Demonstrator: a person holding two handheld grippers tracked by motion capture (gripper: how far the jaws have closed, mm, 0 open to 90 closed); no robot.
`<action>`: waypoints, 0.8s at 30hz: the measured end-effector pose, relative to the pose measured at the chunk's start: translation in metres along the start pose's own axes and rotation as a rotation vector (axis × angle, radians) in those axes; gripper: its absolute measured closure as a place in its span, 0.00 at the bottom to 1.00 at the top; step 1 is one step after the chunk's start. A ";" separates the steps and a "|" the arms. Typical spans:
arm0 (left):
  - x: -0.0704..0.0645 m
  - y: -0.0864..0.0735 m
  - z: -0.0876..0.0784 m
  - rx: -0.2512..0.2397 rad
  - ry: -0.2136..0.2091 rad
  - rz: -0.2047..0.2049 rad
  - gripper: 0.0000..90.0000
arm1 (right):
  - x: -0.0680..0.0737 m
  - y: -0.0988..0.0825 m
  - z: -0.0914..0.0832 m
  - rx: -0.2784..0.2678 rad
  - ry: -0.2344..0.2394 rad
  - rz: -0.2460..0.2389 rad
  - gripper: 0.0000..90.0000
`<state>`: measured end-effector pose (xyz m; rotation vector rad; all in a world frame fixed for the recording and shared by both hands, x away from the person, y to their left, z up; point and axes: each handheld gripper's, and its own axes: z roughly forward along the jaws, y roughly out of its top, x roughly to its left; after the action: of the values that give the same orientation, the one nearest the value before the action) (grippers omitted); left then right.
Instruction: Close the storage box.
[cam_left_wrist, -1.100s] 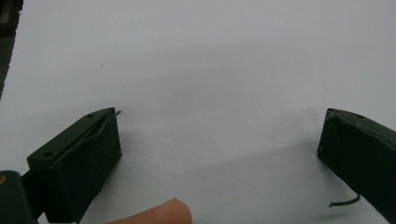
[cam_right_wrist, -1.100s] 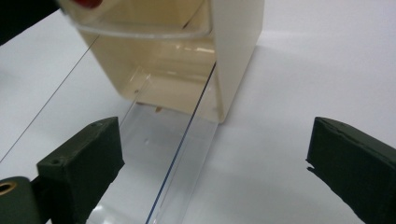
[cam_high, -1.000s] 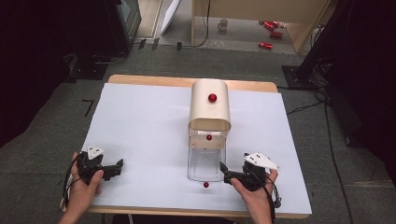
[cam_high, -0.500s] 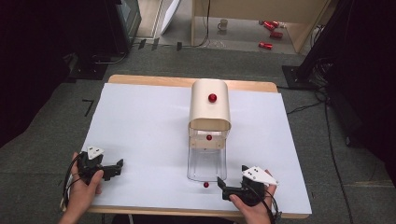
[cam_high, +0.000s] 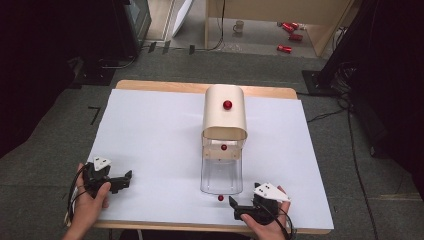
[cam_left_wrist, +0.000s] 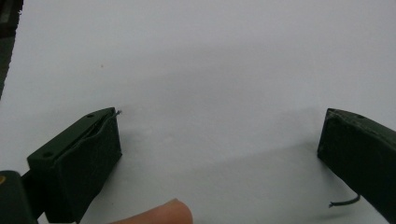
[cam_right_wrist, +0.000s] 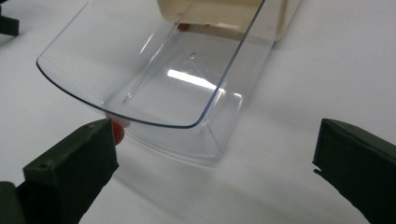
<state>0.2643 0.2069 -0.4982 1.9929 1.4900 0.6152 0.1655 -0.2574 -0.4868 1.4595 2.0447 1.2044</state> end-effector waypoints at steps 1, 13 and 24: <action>0.000 0.000 0.000 0.000 0.000 0.000 0.00 | 0.002 -0.002 0.003 0.011 -0.001 -0.007 0.00; 0.000 0.000 0.000 0.000 0.000 0.000 0.00 | 0.014 -0.007 0.018 0.051 0.024 -0.039 0.00; 0.000 0.000 0.000 0.000 0.000 0.000 0.00 | 0.021 -0.011 0.025 0.093 -0.022 -0.062 0.00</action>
<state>0.2643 0.2069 -0.4982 1.9928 1.4900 0.6150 0.1682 -0.2283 -0.5060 1.4330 2.1410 1.0775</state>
